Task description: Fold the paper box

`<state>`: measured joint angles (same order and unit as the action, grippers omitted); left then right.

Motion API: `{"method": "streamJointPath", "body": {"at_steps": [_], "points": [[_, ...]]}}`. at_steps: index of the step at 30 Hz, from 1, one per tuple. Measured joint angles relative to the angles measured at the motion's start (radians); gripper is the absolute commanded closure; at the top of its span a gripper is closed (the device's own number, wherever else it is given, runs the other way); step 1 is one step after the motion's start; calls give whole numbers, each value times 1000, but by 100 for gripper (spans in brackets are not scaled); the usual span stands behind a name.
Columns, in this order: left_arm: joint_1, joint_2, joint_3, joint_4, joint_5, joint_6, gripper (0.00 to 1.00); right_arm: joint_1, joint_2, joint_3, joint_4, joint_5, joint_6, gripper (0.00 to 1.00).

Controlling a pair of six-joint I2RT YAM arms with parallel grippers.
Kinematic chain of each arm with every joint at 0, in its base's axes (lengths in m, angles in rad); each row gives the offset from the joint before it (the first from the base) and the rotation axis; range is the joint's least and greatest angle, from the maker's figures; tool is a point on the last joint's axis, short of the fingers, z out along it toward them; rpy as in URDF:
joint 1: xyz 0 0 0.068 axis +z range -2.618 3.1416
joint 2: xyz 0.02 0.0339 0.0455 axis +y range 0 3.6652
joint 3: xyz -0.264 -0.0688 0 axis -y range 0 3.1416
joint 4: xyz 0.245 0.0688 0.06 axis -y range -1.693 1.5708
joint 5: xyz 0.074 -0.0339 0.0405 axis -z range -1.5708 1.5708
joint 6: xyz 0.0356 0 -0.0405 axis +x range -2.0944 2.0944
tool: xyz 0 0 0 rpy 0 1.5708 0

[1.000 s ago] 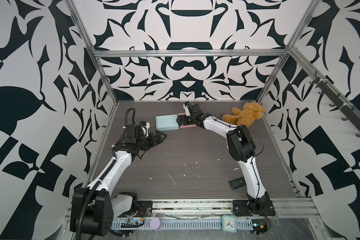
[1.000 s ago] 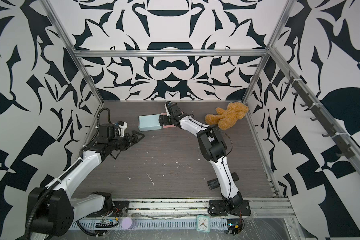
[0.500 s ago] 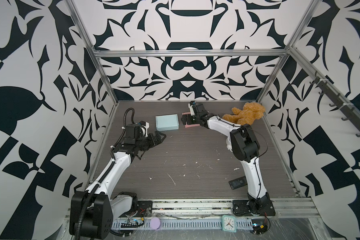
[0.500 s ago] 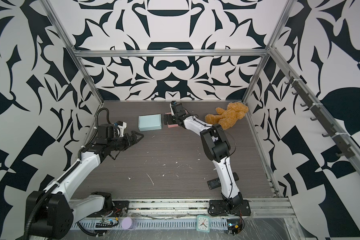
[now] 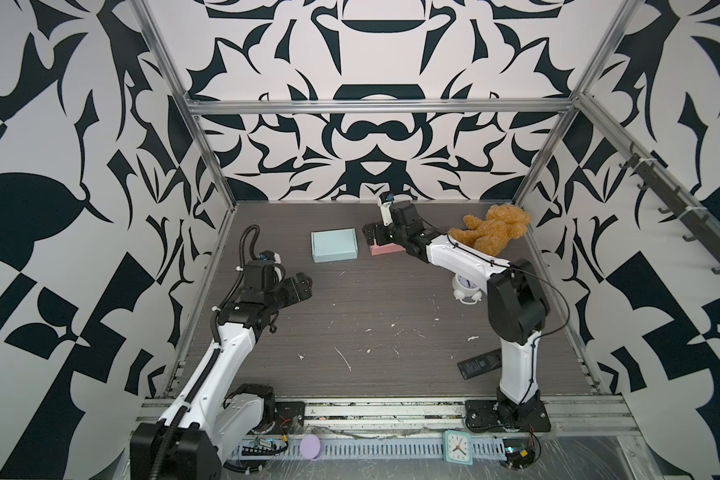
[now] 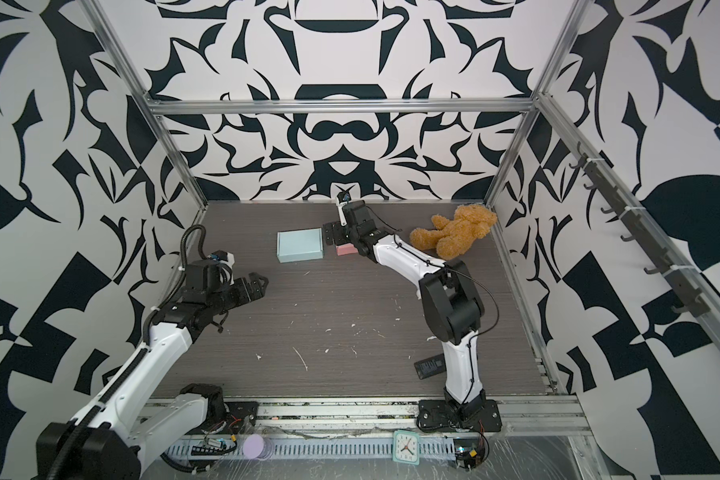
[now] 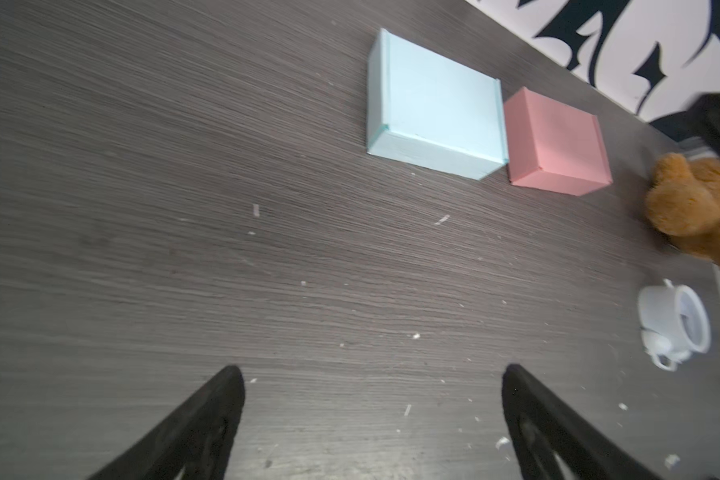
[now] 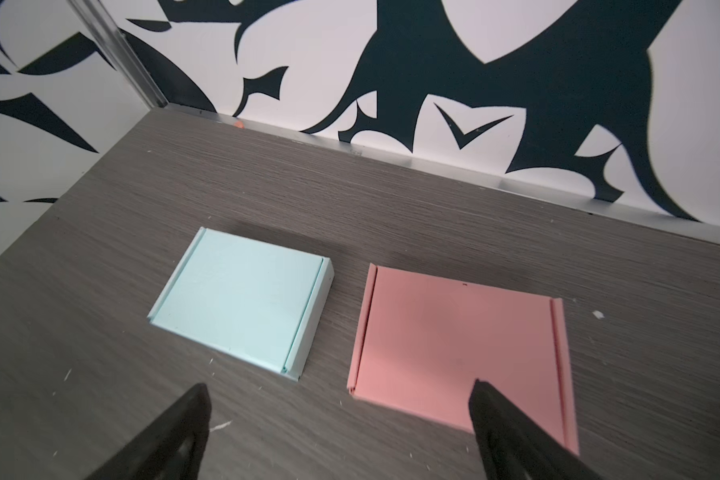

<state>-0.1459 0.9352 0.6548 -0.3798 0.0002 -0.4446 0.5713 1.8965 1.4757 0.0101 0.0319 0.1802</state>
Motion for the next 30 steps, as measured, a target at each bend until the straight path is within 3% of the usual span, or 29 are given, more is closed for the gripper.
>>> {"method": "streamJointPath", "body": {"at_steps": [5,9,18,30], "points": [[0,-78,-75,3,-222,18,1,-11,-237,-249,68,95,-48,1],[1,-114,-169,68,-309,88,1,-61,-428,-487,113,174,-66,0],[1,-135,-359,343,-365,235,1,-183,-708,-889,233,393,-98,1],[1,-137,-413,512,-375,311,1,-245,-808,-1114,406,401,-184,0]]}}
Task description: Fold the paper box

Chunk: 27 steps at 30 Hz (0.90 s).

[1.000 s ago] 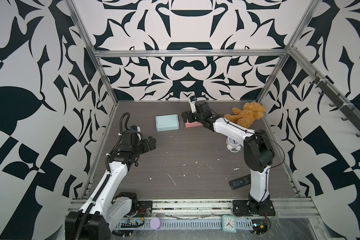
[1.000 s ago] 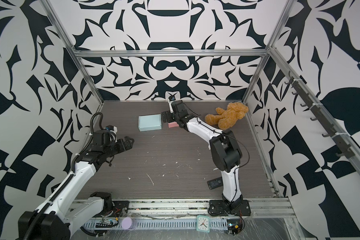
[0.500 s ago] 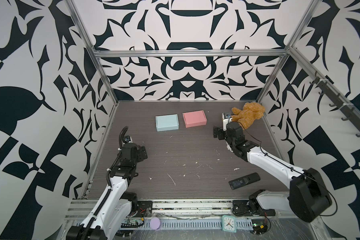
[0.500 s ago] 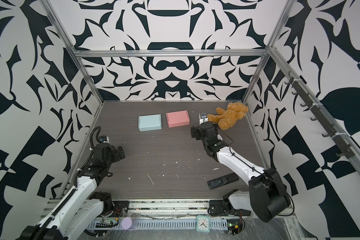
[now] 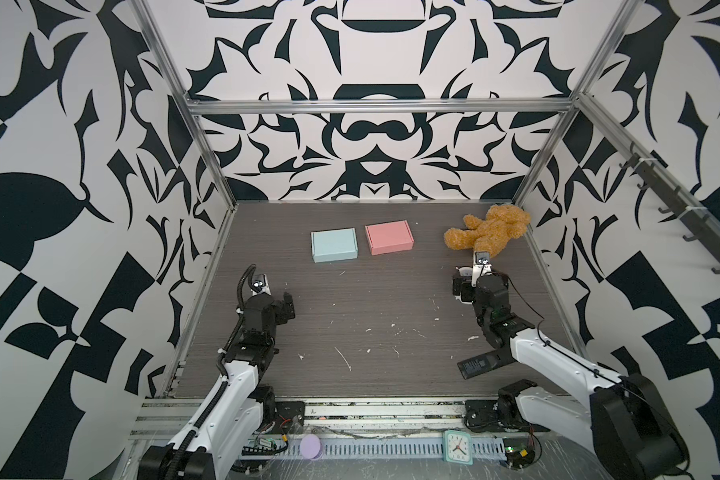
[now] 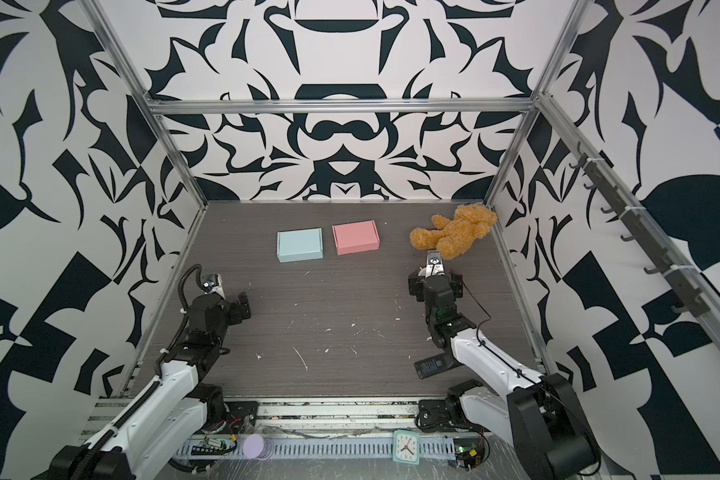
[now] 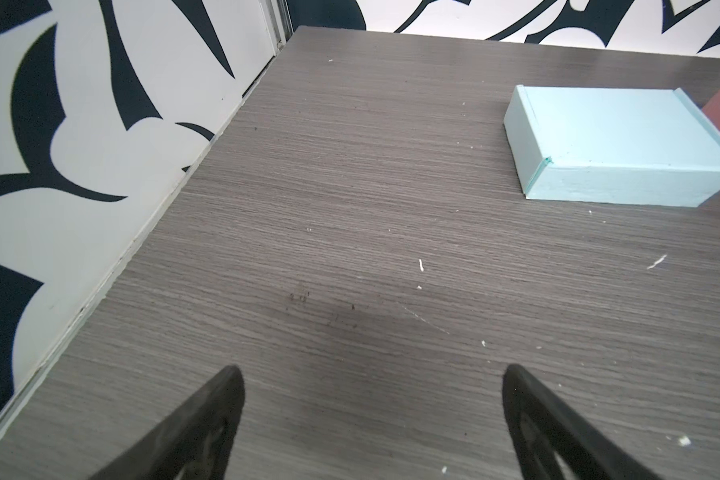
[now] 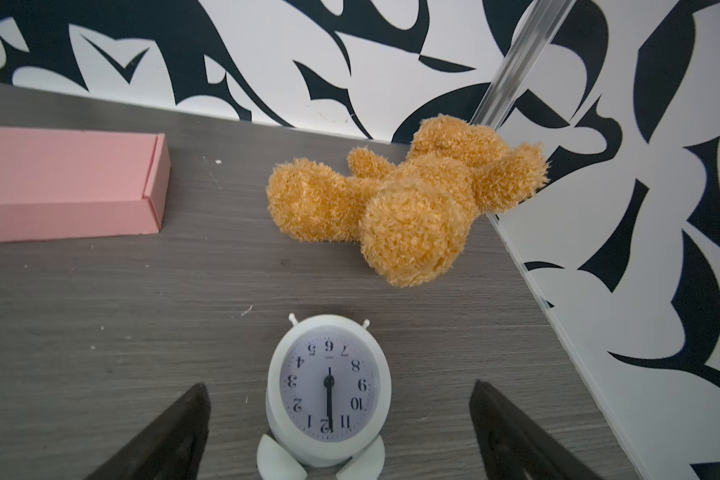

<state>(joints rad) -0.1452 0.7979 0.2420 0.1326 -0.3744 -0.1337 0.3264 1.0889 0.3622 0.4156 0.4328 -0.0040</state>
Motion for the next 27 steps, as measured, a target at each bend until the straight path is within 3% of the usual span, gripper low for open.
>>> {"method": "streamJointPath", "body": {"at_steps": [10,27], "points": [[0,94,-2,135,28,39,1,-52,133,-82,145,-74,-19,0],[0,544,57,574,84,123,1,-154,478,-77,511,-124,-48,0]]}}
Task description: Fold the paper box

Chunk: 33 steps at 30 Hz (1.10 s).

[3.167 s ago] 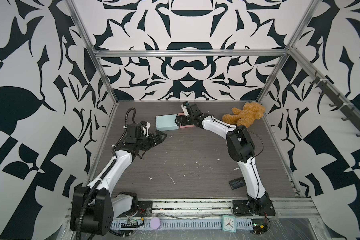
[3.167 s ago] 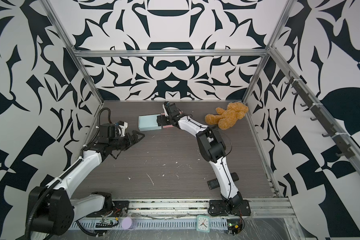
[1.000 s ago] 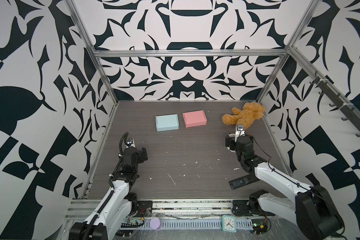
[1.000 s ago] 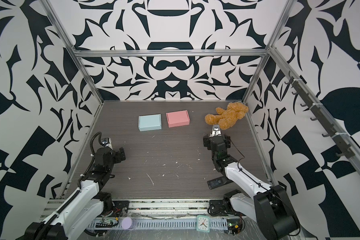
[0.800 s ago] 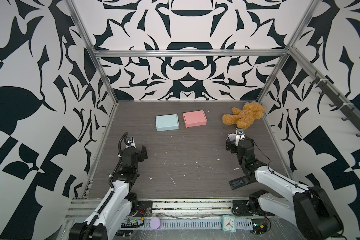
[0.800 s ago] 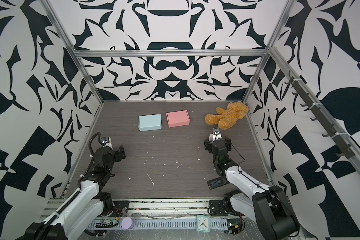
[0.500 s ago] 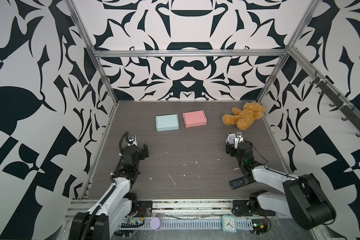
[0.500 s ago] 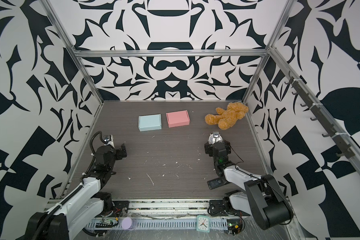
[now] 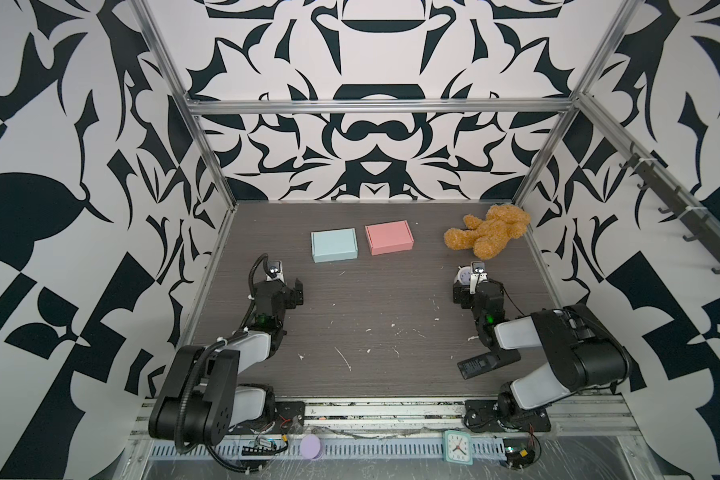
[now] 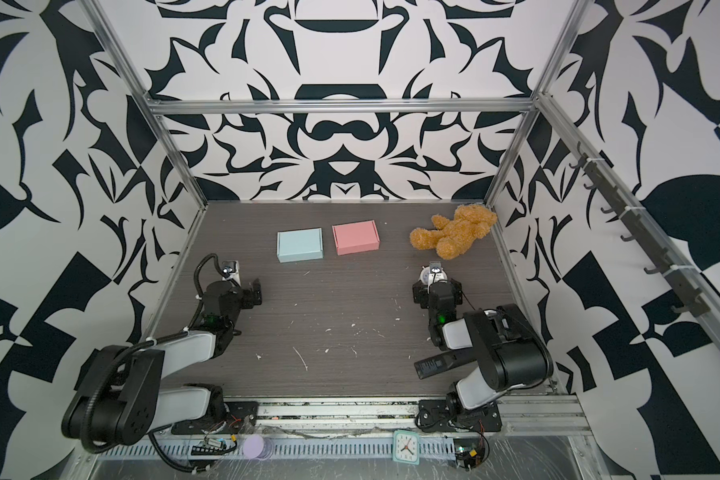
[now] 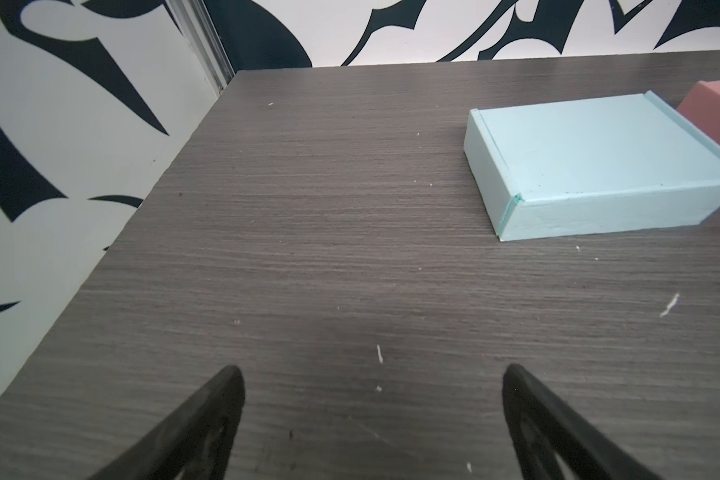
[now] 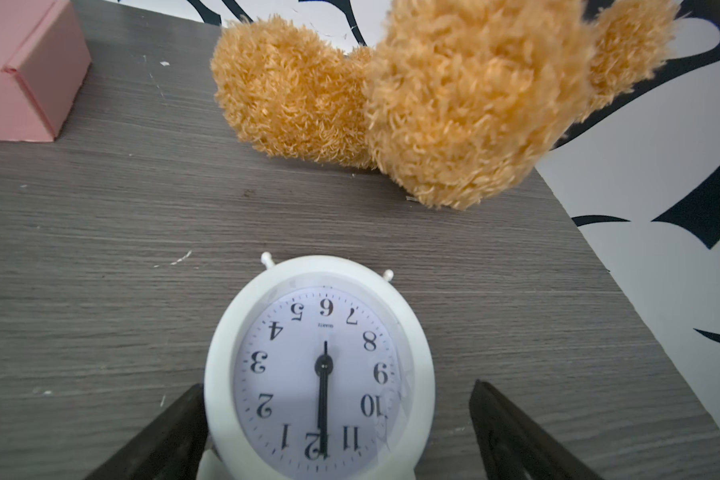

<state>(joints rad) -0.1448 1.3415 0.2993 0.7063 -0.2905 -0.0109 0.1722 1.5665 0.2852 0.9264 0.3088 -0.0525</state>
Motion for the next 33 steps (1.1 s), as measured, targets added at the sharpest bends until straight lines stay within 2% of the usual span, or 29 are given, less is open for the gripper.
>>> {"method": "streamJointPath", "body": {"at_steps": [7,13,21,33], "points": [[3,149,37,140,19,31,1,-34,5,38,-2,-2,31,1],[29,219,37,212,56,34,1,-43,5,42,-2,-2,49,1],[71,220,55,203,127,24,1,-43,5,43,-3,-2,50,1],[74,220,57,208,146,17,1,-43,5,43,-3,-2,51,0]]}}
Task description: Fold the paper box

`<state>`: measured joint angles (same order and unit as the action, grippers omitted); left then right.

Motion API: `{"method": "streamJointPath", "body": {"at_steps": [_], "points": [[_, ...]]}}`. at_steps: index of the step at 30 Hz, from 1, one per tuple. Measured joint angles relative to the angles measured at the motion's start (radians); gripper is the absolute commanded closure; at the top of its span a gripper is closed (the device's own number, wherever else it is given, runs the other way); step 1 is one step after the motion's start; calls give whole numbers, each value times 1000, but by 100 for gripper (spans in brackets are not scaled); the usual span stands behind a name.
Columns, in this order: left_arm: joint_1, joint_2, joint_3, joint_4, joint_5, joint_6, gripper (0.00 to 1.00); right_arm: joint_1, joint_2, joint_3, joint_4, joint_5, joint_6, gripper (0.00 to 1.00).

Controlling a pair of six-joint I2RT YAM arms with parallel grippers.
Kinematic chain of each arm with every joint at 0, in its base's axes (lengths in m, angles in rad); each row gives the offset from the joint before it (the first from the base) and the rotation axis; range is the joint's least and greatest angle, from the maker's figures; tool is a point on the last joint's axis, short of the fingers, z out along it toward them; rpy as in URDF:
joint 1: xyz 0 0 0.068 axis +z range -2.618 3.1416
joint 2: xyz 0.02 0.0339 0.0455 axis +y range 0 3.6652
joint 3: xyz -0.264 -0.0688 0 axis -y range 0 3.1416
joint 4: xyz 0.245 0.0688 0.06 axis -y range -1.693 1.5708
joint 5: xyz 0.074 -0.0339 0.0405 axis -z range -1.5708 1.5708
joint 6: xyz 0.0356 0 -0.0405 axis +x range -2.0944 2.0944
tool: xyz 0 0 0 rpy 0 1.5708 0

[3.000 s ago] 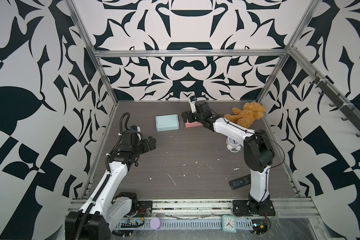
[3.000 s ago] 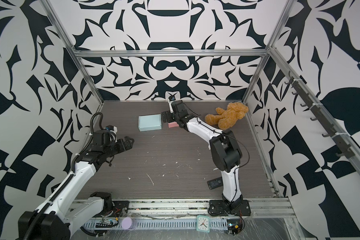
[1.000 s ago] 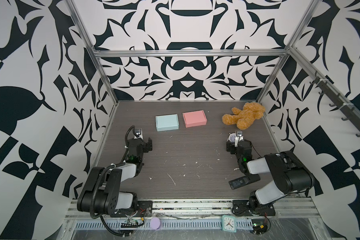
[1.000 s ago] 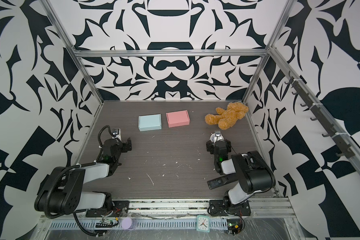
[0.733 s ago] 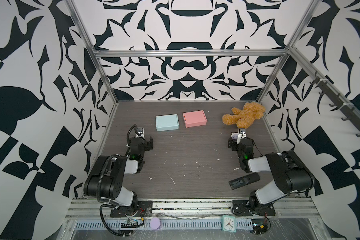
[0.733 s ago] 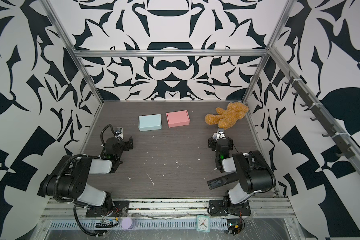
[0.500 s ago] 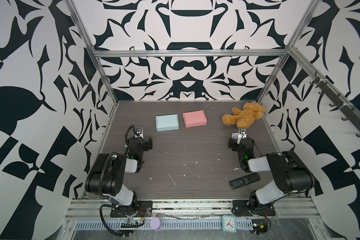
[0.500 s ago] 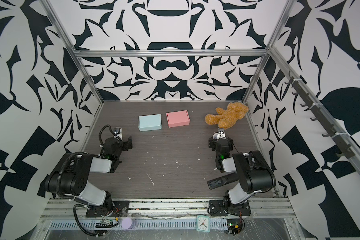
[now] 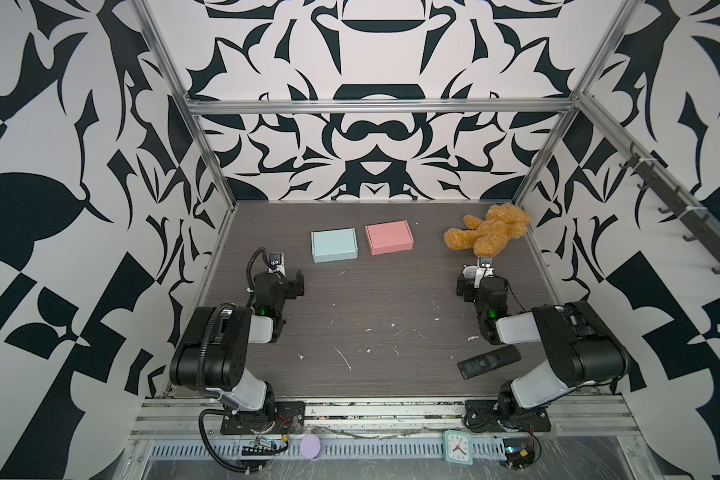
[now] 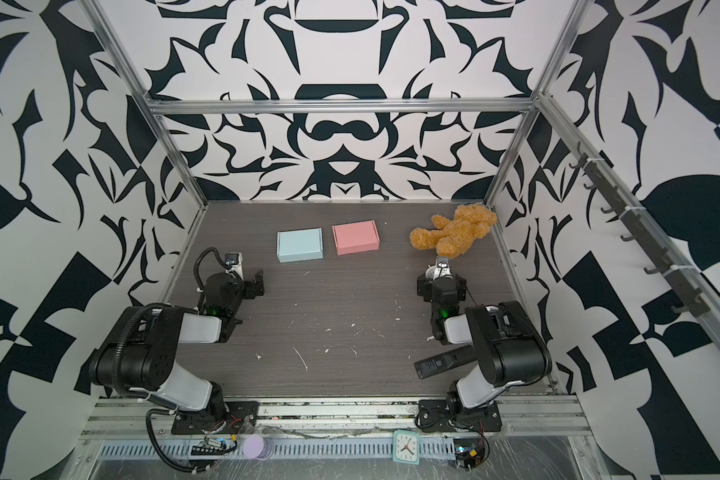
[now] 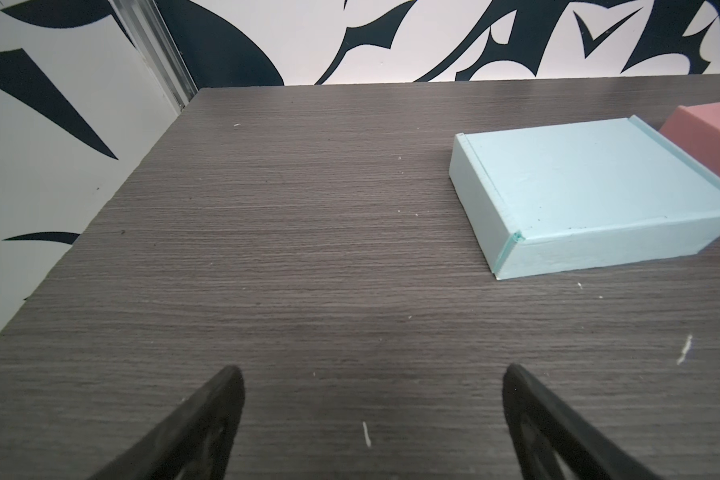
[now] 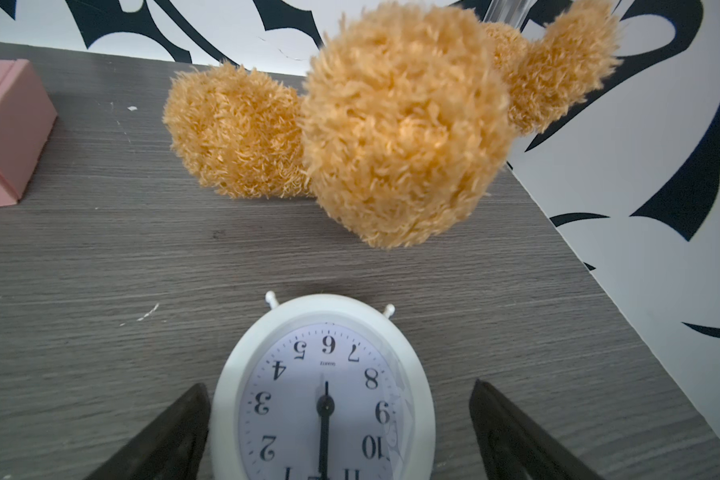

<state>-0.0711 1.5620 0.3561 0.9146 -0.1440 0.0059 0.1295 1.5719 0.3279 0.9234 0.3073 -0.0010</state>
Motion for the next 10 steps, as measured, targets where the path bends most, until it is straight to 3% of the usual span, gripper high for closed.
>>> {"method": "streamJointPath", "body": {"at_steps": [10], "points": [[1,0,4,-5,7,-6,1,0,0,0,0,0,1,0]]}}
